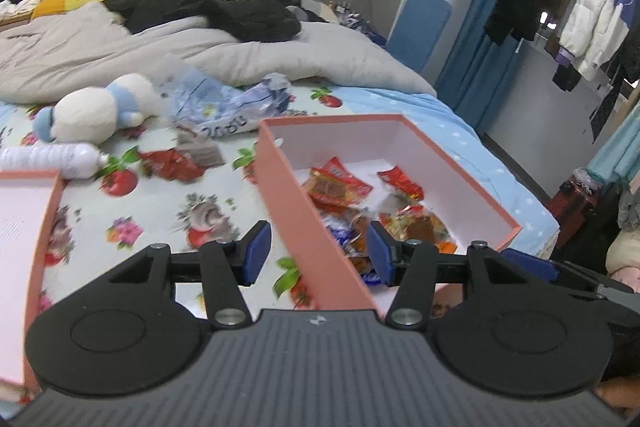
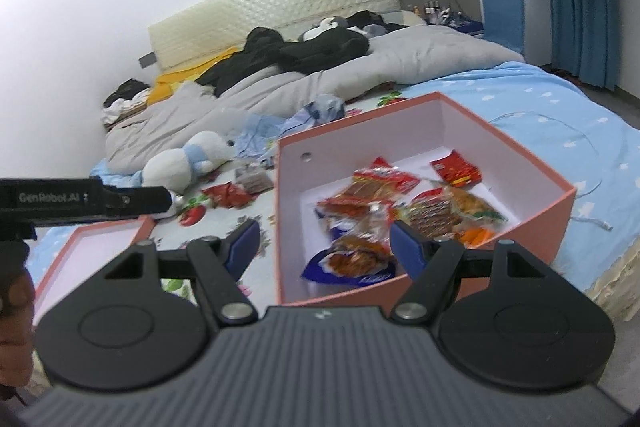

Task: Organize snacks
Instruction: 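Withdraw both tools from the box toward the remaining snacks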

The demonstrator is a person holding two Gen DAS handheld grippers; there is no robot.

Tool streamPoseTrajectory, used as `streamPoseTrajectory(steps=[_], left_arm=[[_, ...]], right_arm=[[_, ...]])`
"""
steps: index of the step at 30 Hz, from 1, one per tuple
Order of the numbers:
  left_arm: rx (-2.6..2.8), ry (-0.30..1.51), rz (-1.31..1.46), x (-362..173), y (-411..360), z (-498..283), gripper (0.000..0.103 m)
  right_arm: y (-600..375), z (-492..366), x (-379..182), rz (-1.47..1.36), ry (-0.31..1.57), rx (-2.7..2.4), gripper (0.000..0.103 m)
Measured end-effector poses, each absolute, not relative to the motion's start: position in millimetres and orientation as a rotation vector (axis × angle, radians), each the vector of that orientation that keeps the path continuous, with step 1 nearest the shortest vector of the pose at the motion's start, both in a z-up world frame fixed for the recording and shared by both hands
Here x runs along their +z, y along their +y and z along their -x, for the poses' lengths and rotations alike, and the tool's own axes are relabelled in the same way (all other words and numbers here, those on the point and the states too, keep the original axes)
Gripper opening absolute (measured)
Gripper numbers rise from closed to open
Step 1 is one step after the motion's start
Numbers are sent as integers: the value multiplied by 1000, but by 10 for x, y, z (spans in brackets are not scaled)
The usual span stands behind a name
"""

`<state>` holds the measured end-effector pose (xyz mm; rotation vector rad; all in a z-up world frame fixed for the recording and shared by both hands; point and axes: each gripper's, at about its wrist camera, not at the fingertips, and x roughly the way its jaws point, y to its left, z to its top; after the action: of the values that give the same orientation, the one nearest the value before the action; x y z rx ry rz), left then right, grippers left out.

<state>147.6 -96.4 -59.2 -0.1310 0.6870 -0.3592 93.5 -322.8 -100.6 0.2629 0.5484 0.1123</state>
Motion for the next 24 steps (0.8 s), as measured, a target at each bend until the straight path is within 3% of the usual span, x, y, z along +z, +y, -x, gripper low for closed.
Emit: streamPoseTrajectory(steps=[8, 24], left_arm=[[-294, 725, 189, -697, -536, -1104, 59], [-187, 751, 206, -1049, 8, -965, 82]], right_arm=[[-2814, -751, -1061, -233, 577, 213, 73], [-2174, -766, -1287, -172, 593, 274, 74]])
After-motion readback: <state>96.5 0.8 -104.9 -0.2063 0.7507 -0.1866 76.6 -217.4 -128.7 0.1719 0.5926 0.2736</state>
